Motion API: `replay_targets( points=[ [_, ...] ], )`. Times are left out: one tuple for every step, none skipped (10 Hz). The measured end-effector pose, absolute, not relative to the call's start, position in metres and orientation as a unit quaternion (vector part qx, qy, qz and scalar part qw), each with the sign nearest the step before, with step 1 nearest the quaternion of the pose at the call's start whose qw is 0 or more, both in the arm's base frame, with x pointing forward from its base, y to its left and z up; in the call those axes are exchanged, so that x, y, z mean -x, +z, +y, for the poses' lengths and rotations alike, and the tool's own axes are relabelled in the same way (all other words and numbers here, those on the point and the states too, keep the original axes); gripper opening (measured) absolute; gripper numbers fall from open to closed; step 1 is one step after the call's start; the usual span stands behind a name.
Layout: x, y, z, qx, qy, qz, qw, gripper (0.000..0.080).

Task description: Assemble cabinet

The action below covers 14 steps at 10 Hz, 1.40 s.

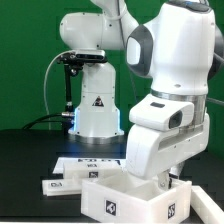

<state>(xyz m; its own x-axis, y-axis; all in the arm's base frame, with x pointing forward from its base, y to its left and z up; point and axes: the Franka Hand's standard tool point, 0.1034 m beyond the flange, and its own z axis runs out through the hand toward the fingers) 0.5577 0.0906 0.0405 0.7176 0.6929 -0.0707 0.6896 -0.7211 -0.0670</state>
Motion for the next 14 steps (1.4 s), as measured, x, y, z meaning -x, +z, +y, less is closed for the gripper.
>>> replay_targets(
  points=[
    [-0.558,0.041,0.091,0.927,0.045,-0.373,0.018,0.0095],
    [-0.558,0.041,0.091,0.931,0.044,-0.362,0.018,0.0095],
    [-0.559,0.041,0.096,0.948,0.041,-0.316,0.015,0.0095],
    [-0.561,0.041,0.101,0.956,0.042,-0.29,0.014,0.0095],
    [-0.566,0.04,0.104,0.962,0.04,-0.269,0.018,0.0095],
    [-0.568,0.041,0.104,0.965,0.038,-0.257,0.025,0.0095],
    [-0.568,0.041,0.104,0.965,0.038,-0.259,0.024,0.0095],
    [-0.568,0.041,0.104,0.965,0.038,-0.259,0.024,0.0095],
    [-0.568,0.041,0.104,0.965,0.038,-0.259,0.024,0.0095],
    [-0.569,0.041,0.105,0.97,0.036,-0.24,0.024,0.0095],
    [-0.57,0.042,0.109,0.98,0.033,-0.197,0.022,0.0095],
    [-0.571,0.043,0.112,0.985,0.036,-0.165,0.023,0.0095],
    [-0.575,0.044,0.114,0.99,0.043,-0.133,0.026,0.0097],
    [-0.582,0.042,0.114,0.992,0.041,-0.114,0.03,0.0097]
  ],
)
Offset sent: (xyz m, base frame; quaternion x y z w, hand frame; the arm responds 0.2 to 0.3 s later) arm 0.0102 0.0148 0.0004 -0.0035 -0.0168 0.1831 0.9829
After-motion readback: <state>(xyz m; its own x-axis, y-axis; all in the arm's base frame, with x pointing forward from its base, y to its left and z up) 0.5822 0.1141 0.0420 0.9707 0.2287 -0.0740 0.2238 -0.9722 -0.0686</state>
